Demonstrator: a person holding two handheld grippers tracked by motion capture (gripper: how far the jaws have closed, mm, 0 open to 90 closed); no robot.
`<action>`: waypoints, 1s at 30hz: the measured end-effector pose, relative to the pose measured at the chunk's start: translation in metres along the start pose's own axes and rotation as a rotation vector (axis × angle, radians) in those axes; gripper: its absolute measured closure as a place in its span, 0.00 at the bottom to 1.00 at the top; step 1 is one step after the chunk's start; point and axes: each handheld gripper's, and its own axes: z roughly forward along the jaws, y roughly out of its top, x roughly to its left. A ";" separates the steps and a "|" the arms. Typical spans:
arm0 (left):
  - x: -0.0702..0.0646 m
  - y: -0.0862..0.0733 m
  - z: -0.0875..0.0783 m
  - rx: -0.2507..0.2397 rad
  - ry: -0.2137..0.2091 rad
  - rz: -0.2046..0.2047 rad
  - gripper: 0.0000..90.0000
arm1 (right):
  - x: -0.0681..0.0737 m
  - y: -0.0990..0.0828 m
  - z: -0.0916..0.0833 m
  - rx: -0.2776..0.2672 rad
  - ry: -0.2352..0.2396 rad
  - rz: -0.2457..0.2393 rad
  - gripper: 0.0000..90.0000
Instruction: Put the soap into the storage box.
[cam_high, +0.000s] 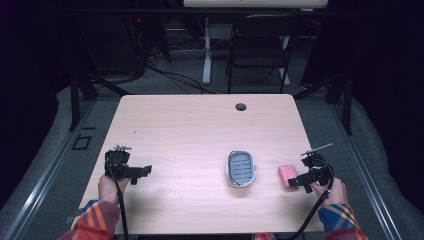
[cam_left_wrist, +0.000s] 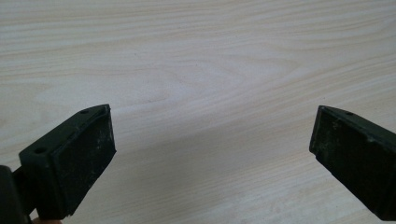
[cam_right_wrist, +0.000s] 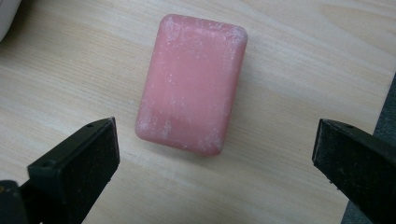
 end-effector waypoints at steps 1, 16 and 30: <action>0.000 0.000 0.000 0.001 0.001 0.001 0.00 | 0.000 0.000 0.001 -0.001 0.001 0.006 0.00; 0.001 0.001 0.003 0.011 -0.016 0.007 0.00 | 0.009 0.005 -0.003 0.056 0.040 0.006 0.00; 0.000 0.001 0.004 0.015 -0.021 0.020 0.00 | 0.023 0.028 -0.004 0.069 0.050 -0.002 0.00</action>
